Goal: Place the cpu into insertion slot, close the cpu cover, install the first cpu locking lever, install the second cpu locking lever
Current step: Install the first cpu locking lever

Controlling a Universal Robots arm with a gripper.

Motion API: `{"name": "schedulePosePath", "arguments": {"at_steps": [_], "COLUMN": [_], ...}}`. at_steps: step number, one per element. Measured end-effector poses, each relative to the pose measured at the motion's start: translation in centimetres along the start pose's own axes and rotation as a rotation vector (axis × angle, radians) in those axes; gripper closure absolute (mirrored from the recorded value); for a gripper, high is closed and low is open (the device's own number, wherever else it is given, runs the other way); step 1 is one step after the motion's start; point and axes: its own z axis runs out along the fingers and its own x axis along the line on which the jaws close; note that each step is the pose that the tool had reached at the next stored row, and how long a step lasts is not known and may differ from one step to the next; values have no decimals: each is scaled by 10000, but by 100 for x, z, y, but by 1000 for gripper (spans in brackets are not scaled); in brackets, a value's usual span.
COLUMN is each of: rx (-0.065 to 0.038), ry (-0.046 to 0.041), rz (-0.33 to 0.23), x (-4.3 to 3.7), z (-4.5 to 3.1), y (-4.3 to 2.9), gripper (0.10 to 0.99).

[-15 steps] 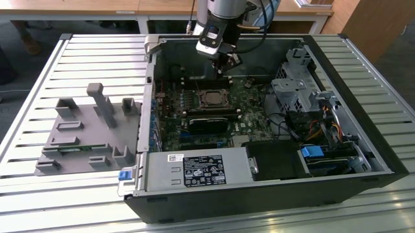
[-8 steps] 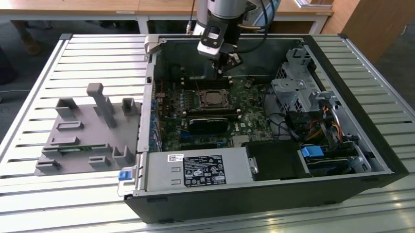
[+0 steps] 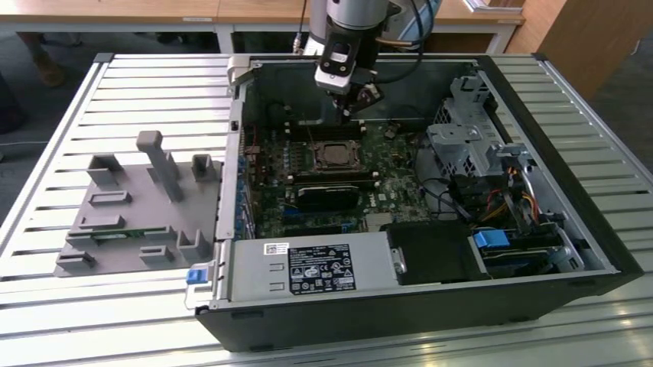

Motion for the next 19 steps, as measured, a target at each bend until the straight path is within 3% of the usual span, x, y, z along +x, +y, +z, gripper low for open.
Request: {"name": "schedulePosePath", "arguments": {"at_steps": [11, 19], "rx": [9, 21], "ry": [10, 23], "rz": [-734, -1695], "x": [0, 0], "z": [0, 0], "y": [0, -1], "gripper": [969, 969]}}
